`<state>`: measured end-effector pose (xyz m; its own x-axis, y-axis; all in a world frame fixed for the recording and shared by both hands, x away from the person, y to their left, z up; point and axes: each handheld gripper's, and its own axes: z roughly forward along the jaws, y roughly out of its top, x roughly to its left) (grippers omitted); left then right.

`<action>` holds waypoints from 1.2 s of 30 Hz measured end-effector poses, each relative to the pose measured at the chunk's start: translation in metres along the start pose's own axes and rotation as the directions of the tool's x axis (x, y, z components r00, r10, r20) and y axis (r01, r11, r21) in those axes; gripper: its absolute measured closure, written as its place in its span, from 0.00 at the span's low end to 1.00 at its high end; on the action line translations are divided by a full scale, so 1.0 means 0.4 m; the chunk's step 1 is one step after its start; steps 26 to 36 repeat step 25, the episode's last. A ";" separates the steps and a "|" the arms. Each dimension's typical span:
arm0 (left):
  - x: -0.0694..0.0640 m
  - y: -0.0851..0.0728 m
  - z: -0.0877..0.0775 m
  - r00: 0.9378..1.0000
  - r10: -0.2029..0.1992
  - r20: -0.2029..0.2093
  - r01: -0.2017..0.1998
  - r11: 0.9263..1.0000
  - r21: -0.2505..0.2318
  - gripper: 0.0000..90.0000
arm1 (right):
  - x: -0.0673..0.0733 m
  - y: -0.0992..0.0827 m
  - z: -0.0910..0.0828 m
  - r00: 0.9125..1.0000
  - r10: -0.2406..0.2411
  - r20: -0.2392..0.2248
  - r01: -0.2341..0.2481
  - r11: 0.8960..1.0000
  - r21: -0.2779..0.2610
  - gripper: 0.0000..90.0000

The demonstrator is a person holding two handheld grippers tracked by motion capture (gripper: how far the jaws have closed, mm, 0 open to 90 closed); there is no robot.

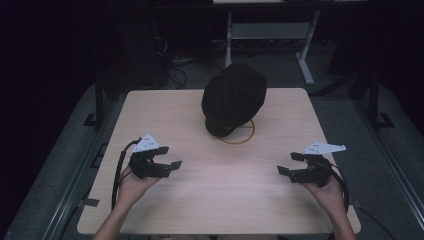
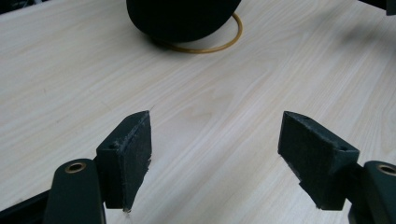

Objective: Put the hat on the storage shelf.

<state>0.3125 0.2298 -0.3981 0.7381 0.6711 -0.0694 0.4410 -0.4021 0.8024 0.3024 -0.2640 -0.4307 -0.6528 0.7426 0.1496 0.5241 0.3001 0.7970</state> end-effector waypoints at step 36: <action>-0.013 -0.111 -0.020 0.998 -0.035 -0.052 0.035 0.999 0.002 0.25 | 0.010 -0.011 0.023 0.999 -0.016 -0.036 0.017 1.000 0.012 0.23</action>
